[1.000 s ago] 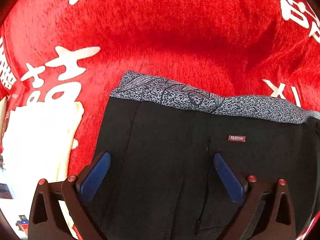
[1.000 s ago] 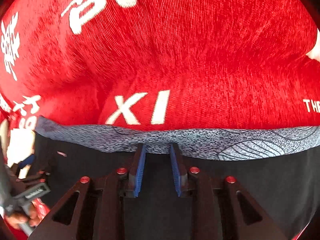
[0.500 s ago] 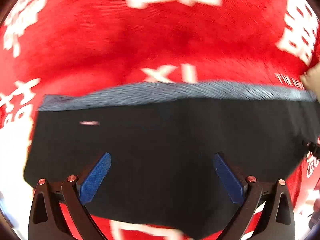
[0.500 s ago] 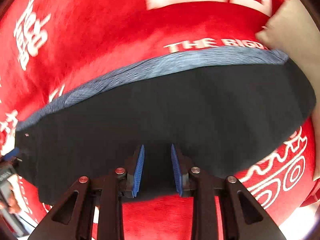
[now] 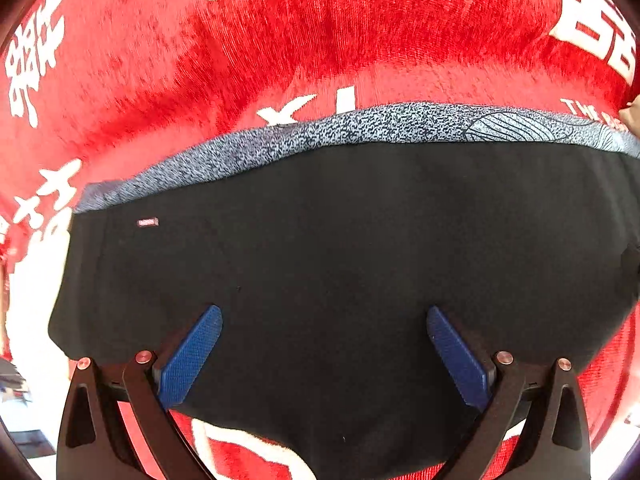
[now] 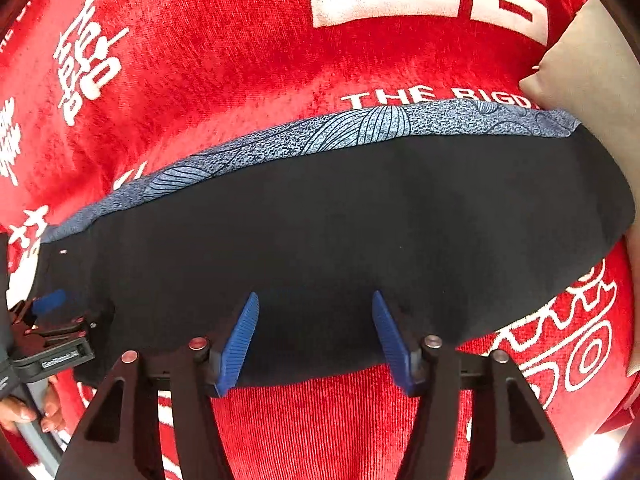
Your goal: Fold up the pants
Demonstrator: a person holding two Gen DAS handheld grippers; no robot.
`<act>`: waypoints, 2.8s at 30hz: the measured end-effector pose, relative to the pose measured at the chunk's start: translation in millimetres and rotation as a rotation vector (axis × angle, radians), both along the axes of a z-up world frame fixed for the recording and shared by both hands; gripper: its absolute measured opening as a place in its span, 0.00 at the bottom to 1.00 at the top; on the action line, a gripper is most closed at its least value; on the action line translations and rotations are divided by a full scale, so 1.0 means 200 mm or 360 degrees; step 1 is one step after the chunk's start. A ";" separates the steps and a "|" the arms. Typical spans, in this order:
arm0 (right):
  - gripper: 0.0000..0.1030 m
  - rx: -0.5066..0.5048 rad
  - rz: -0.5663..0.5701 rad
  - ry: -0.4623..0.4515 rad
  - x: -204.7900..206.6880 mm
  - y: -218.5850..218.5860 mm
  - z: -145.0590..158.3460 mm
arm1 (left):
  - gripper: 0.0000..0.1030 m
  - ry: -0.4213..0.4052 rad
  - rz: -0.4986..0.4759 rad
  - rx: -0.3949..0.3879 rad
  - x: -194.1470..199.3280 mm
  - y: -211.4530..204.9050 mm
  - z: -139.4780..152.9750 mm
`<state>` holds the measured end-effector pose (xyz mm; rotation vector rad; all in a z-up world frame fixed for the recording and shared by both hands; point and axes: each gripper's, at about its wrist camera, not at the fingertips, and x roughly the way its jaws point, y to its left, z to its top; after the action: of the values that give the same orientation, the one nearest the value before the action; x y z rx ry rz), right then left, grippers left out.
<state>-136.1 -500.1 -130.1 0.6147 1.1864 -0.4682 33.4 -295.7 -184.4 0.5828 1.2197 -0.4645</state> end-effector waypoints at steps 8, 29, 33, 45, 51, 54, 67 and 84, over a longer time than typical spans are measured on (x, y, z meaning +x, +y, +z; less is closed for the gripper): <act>0.61 0.0091 -0.0113 -0.0031 -0.17 -0.13 0.10 | 1.00 -0.0032 -0.0015 -0.0072 -0.09 -0.17 0.16; 0.36 -0.0030 -0.0228 0.0015 0.18 -0.59 -0.05 | 1.00 0.0021 0.0250 -0.0212 0.02 -0.50 -0.04; 0.39 0.0020 -0.0255 0.0017 0.09 -0.57 0.02 | 1.00 0.0003 0.0243 -0.0213 0.01 -0.51 -0.03; 0.51 -0.0005 -0.0154 0.0091 -0.17 -0.34 0.01 | 1.00 -0.0017 0.0224 -0.0214 0.01 -0.50 -0.04; 0.57 0.0007 -0.0177 0.0064 -0.17 -0.34 0.00 | 1.00 -0.0024 0.0224 -0.0208 0.00 -0.51 -0.04; 0.58 0.0000 -0.0164 0.0052 -0.18 -0.33 -0.01 | 1.00 -0.0046 0.0215 -0.0198 -0.01 -0.52 -0.03; 0.65 0.0024 -0.0172 -0.0009 -0.17 -0.34 0.00 | 1.00 -0.0049 0.0197 -0.0168 -0.02 -0.51 -0.04; 0.65 0.0484 -0.0549 -0.0315 -0.54 -0.46 0.05 | 1.00 0.0140 0.0022 -0.0175 -0.29 -0.64 0.16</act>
<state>-244.0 -592.5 -119.5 1.1137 0.9712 -0.5070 -23.6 -423.8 -153.1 0.4636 1.2725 -0.5470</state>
